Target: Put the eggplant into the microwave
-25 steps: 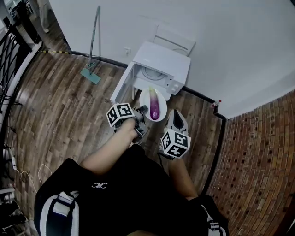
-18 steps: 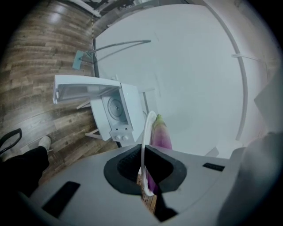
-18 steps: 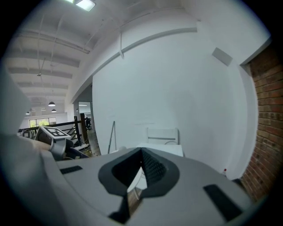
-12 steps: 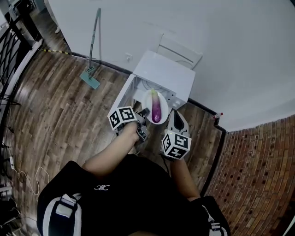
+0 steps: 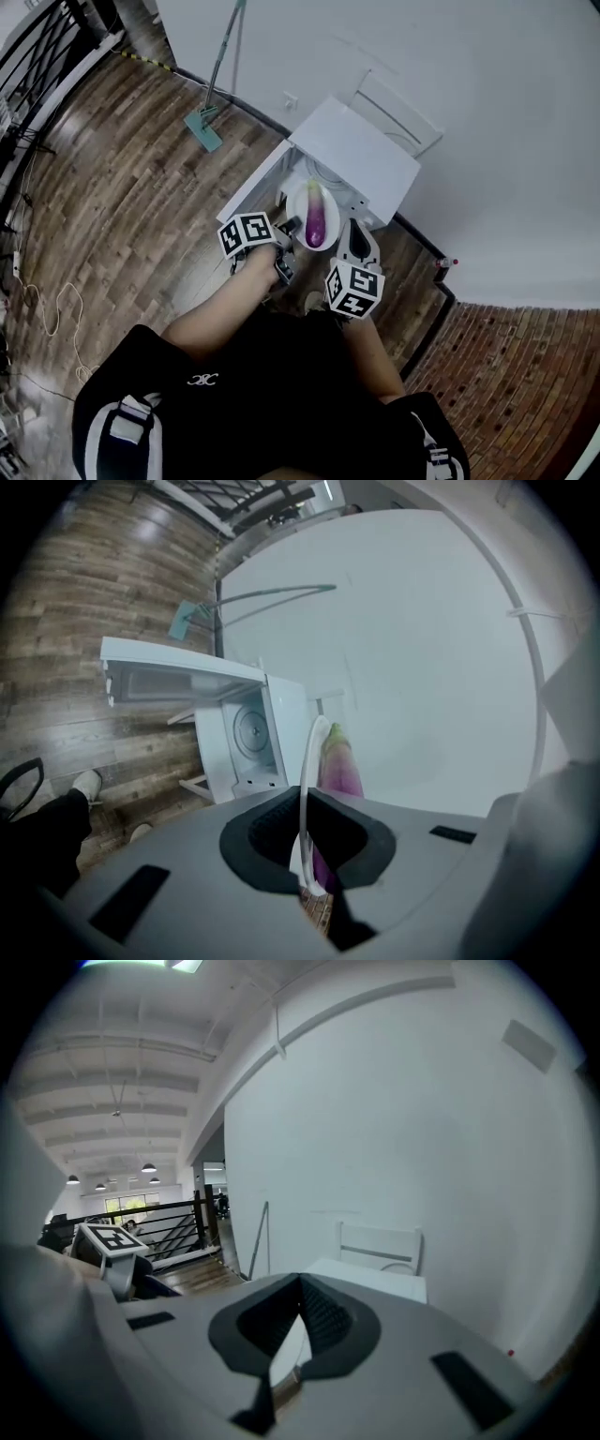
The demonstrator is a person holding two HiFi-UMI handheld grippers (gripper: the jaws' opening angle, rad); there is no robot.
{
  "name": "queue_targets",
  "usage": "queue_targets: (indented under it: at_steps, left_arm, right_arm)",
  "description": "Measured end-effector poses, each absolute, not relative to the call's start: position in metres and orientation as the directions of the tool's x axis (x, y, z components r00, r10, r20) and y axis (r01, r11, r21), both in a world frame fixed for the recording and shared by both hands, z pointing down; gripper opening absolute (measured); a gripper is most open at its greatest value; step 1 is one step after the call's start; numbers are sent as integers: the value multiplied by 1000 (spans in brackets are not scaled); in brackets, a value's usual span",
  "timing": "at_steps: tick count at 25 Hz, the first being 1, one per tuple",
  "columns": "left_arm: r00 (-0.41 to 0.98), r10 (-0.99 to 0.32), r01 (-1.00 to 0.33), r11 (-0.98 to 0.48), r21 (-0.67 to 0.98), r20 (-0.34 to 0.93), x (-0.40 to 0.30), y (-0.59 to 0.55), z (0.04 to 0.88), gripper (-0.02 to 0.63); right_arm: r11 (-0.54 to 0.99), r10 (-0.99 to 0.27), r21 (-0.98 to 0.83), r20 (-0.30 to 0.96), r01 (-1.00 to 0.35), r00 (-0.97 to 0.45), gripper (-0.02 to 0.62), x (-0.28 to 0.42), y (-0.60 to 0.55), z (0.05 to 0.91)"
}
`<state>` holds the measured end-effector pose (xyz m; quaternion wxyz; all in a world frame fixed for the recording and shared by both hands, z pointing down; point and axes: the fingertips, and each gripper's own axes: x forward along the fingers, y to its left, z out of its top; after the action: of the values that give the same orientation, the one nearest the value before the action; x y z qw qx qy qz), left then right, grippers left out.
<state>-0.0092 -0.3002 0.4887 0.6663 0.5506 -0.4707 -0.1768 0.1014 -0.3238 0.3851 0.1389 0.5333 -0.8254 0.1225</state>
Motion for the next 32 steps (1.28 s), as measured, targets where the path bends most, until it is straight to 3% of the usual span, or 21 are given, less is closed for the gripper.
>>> queue_targets:
  at_steps: [14, 25, 32]
  left_arm:
    - [237, -851, -165, 439, 883, 468, -2, -344, 563, 14]
    - [323, -834, -273, 370, 888, 447, -16, -422, 728, 14]
    - [389, -864, -287, 216, 933, 320, -16, -479, 801, 14]
  right_arm:
    - [707, -624, -62, 414, -705, -662, 14, 93, -383, 451]
    - [700, -611, -157, 372, -697, -698, 14, 75, -410, 624]
    - [681, -628, -265, 267, -683, -731, 14, 79, -435, 726]
